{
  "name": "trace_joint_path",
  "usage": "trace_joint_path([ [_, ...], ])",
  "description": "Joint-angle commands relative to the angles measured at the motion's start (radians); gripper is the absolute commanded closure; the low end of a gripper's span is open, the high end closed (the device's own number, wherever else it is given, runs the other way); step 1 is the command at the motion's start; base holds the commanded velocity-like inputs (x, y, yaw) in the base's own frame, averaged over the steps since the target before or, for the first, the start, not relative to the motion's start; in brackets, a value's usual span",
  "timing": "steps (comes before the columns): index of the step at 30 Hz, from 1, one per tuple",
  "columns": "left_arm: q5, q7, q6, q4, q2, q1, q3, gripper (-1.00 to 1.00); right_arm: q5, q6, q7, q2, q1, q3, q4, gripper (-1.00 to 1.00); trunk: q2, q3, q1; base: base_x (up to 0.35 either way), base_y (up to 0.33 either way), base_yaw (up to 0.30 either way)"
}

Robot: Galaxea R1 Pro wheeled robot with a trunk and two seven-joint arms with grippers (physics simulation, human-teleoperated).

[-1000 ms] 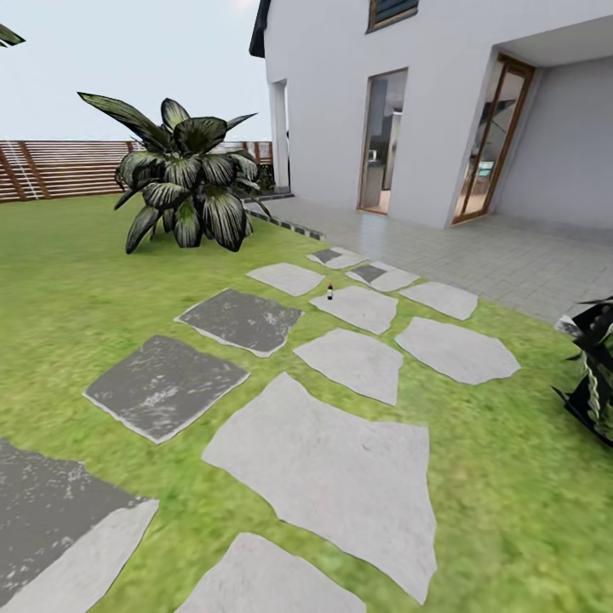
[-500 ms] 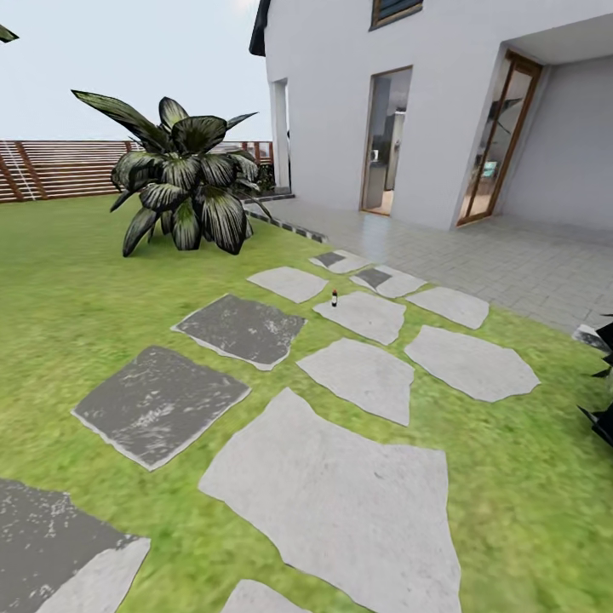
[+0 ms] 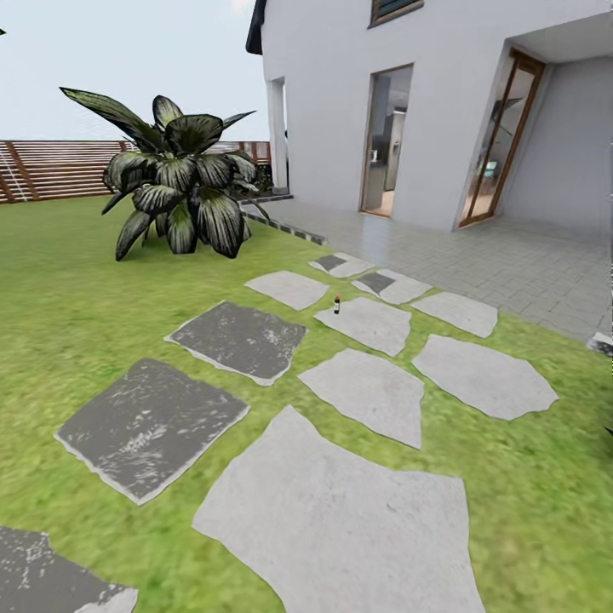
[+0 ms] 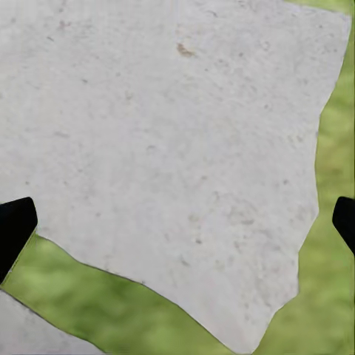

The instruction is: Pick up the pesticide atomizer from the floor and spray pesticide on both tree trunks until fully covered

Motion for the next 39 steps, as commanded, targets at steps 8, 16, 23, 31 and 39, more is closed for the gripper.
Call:
trace_joint_path([
  [8,0.000,0.000,0.000,0.000,0.000,0.000,0.000,-1.00,0.000,0.000,0.001,0.000,0.000,0.000,0.000,-1.00,0.000,0.000,0.000,0.340,0.079,-0.226],
  [16,0.000,0.001,0.000,0.000,0.000,0.001,0.000,-1.00,0.000,0.000,0.001,0.000,0.000,0.000,0.000,-1.00,0.000,0.000,0.000,0.340,0.079,-0.295],
  [23,0.000,0.001,0.000,0.000,0.000,0.001,0.000,-1.00,0.000,0.000,0.001,0.000,0.000,0.001,0.000,-1.00,0.000,0.000,0.000,0.340,0.079,-0.197],
  [31,0.000,0.000,0.000,0.000,0.000,0.002,0.000,-1.00,0.000,0.000,0.001,0.000,0.000,0.001,0.000,-1.00,0.000,0.000,0.000,0.340,0.079,-0.001],
  [39,0.000,0.001,0.000,0.000,0.000,0.002,0.000,-1.00,0.000,0.000,0.001,0.000,0.000,0.001,0.000,-1.00,0.000,0.000,0.000,0.340,0.079,0.000],
])
